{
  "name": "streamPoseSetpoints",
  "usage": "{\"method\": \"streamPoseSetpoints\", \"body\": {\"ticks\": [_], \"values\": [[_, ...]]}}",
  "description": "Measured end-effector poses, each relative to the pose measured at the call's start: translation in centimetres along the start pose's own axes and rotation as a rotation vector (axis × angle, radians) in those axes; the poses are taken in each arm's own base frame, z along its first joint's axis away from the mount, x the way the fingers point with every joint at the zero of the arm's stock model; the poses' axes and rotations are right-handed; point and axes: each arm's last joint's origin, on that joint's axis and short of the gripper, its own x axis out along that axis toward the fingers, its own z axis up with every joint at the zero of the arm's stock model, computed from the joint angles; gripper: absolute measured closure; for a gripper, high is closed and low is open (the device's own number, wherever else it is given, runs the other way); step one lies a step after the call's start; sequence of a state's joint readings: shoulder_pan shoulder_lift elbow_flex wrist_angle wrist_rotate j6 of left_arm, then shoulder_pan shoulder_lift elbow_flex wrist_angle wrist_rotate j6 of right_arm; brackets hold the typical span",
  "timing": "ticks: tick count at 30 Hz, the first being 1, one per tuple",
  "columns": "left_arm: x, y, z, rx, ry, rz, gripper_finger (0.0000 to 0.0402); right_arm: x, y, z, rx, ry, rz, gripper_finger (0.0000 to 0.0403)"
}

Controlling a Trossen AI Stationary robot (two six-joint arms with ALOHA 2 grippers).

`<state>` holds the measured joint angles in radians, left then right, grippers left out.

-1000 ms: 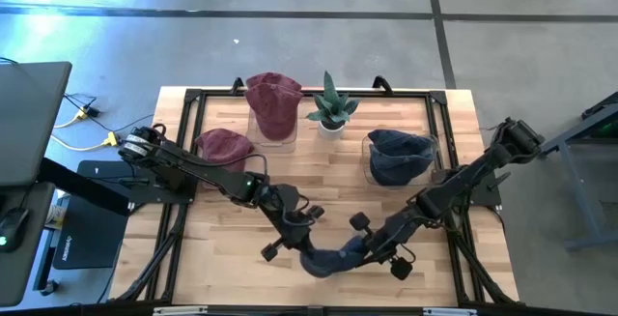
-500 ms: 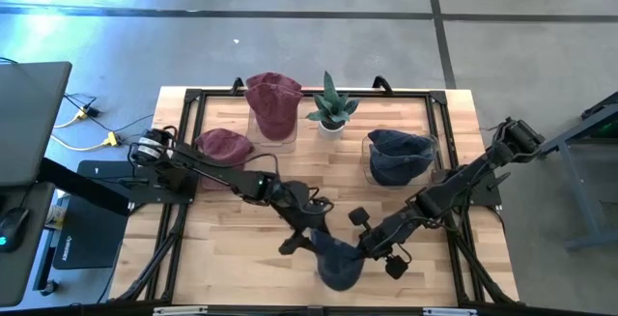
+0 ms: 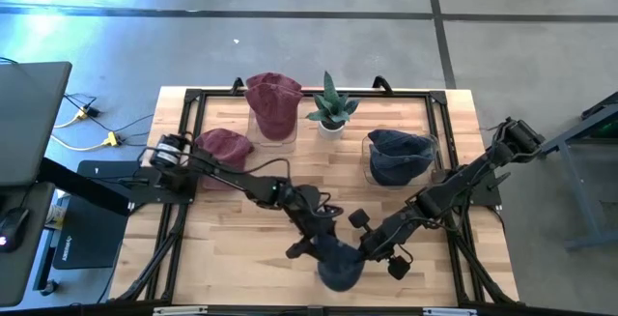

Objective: Pick & Place hat
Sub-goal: Put the blue cap into the right transparent bin

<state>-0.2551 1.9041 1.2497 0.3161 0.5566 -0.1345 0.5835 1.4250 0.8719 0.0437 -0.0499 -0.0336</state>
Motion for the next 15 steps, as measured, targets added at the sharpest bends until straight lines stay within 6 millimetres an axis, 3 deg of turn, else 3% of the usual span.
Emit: {"method": "streamPoseSetpoints", "body": {"ticks": [6, 15], "values": [[0.2, -0.4, 1.2, 0.013, -0.015, -0.103, 0.0177, 0.0, 0.1, -0.2, 0.011, 0.023, 0.002, 0.0391], [-1.0, -1.4, 2.5, 0.054, -0.027, -0.151, 0.0308, 0.0, 1.2, -0.5, 0.035, 0.055, 0.010, 0.0392]]}}
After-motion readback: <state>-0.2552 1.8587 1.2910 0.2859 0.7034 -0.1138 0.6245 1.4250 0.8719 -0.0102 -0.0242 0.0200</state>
